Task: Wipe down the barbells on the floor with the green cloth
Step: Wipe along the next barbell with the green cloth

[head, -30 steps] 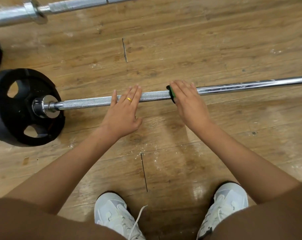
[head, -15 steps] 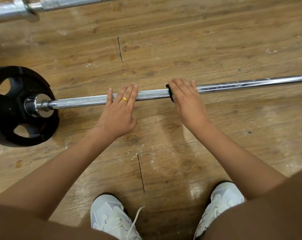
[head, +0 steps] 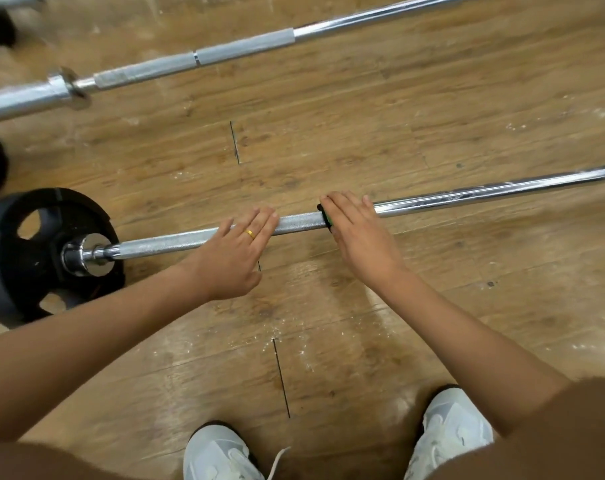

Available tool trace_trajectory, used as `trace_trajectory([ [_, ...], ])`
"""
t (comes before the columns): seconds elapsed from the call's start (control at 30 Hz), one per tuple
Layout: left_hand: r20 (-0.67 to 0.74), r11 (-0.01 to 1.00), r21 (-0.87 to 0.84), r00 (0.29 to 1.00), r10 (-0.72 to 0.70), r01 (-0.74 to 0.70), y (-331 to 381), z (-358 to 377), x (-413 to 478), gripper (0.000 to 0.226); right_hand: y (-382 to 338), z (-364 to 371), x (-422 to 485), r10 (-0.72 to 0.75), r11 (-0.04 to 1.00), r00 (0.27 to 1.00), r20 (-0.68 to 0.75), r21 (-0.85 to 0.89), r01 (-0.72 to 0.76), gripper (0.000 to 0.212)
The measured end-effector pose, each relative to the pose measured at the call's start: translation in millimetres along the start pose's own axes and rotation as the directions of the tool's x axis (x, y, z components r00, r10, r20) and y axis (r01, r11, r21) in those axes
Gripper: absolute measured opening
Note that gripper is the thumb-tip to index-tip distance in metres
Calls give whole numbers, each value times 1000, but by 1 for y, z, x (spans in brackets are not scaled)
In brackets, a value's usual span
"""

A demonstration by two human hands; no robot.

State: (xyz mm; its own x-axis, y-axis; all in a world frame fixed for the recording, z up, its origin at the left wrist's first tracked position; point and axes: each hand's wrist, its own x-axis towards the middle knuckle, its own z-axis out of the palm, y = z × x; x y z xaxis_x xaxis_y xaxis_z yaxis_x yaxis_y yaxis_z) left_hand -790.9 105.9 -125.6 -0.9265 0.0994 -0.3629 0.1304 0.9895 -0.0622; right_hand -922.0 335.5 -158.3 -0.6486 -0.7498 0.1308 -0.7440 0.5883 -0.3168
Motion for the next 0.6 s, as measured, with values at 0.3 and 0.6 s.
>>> trace_trajectory([
  [0.3, -4, 991, -108, 997, -74, 73, 46, -9, 56, 102, 49, -23, -8, 46, 992, 999, -1, -121, -45, 56],
  [0.6, -47, 964, -154, 973, -226, 217, 70, -2, 59, 114, 40, -33, -4, 38, 992, 987, 154, -126, -18, 59],
])
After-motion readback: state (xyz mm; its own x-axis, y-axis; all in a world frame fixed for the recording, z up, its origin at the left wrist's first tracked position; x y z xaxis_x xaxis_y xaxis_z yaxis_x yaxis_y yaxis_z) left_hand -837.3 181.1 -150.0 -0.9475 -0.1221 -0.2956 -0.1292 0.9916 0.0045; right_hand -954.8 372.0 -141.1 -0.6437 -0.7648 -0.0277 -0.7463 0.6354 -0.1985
